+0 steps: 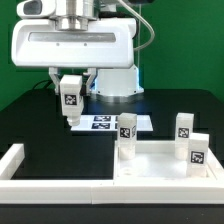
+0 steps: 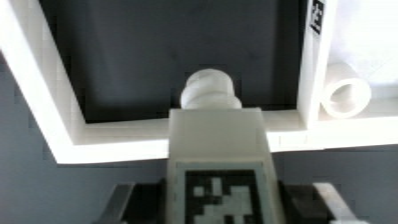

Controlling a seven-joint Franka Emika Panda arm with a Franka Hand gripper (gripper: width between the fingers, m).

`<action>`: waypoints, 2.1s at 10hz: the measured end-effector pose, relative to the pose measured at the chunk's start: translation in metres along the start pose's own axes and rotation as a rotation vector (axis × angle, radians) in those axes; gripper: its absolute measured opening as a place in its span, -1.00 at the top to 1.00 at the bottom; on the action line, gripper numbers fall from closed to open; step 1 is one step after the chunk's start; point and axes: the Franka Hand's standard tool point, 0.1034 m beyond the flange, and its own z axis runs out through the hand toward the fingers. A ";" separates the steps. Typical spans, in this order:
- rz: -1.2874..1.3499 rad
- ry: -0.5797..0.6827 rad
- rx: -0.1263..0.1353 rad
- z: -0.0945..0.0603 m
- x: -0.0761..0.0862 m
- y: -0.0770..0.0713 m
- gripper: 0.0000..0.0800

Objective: Assemble square table

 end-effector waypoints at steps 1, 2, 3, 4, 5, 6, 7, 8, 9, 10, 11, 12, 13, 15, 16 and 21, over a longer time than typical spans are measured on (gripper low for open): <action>0.009 0.007 -0.003 0.002 0.000 -0.003 0.28; 0.044 0.043 -0.014 0.010 0.003 -0.020 0.28; 0.063 0.052 -0.010 0.019 0.008 -0.040 0.28; 0.120 0.087 -0.011 0.025 0.023 -0.056 0.28; 0.181 0.112 -0.003 0.027 0.035 -0.075 0.28; 0.188 0.121 0.004 0.025 0.040 -0.083 0.28; 0.174 0.118 -0.002 0.026 0.039 -0.078 0.28; 0.176 0.117 -0.002 0.026 0.038 -0.078 0.28; 0.175 0.117 -0.002 0.026 0.038 -0.079 0.28; 0.176 0.116 -0.002 0.027 0.038 -0.078 0.28; 0.175 0.115 -0.002 0.027 0.037 -0.079 0.28; 0.176 0.169 -0.012 0.031 0.035 -0.083 0.28; 0.183 0.181 -0.013 0.041 0.030 -0.096 0.28; 0.177 0.207 -0.022 0.053 0.033 -0.105 0.28; 0.172 0.209 -0.031 0.060 0.030 -0.103 0.28; 0.165 0.189 -0.039 0.070 0.020 -0.102 0.28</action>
Offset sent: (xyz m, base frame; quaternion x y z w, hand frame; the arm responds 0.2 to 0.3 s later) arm 0.0632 0.0545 -0.0123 -0.0273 0.1024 0.0914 0.9902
